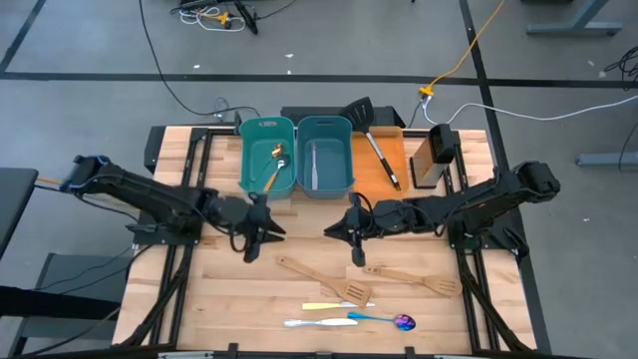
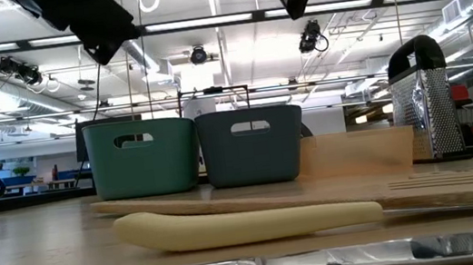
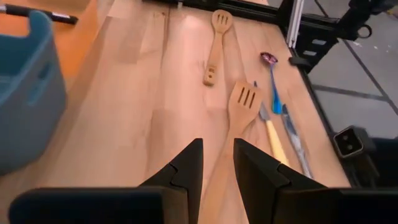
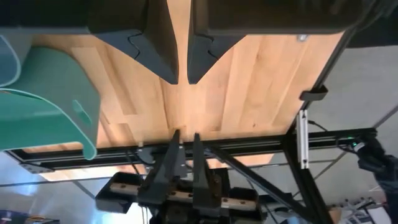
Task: Pick & Place Kitchen Items
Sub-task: Put the yellow table knife into the blue bin
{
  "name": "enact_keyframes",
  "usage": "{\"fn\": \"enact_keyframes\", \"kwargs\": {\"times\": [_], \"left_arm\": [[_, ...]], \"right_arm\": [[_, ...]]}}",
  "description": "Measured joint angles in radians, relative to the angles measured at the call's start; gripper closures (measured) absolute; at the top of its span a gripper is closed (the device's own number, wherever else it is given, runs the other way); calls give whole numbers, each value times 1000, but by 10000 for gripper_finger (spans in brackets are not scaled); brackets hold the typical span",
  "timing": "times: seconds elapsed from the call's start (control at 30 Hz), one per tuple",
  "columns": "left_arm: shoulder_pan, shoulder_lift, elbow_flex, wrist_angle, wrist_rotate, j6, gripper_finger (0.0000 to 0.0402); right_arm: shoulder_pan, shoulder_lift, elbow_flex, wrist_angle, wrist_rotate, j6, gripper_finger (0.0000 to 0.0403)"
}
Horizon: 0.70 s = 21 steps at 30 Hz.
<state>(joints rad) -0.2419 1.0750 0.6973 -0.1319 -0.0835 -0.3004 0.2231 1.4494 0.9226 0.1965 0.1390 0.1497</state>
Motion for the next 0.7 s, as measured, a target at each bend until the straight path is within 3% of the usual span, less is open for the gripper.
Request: {"fn": "enact_keyframes", "kwargs": {"times": [0.33, 0.7], "left_arm": [[-203, 207, 0, 45, -132, -182, 307], [-394, 387, 0, 283, -250, -284, 307]], "right_arm": [[23, 0, 0, -14, 2, 26, 357], [24, 0, 0, -20, 2, 37, 357]]}}
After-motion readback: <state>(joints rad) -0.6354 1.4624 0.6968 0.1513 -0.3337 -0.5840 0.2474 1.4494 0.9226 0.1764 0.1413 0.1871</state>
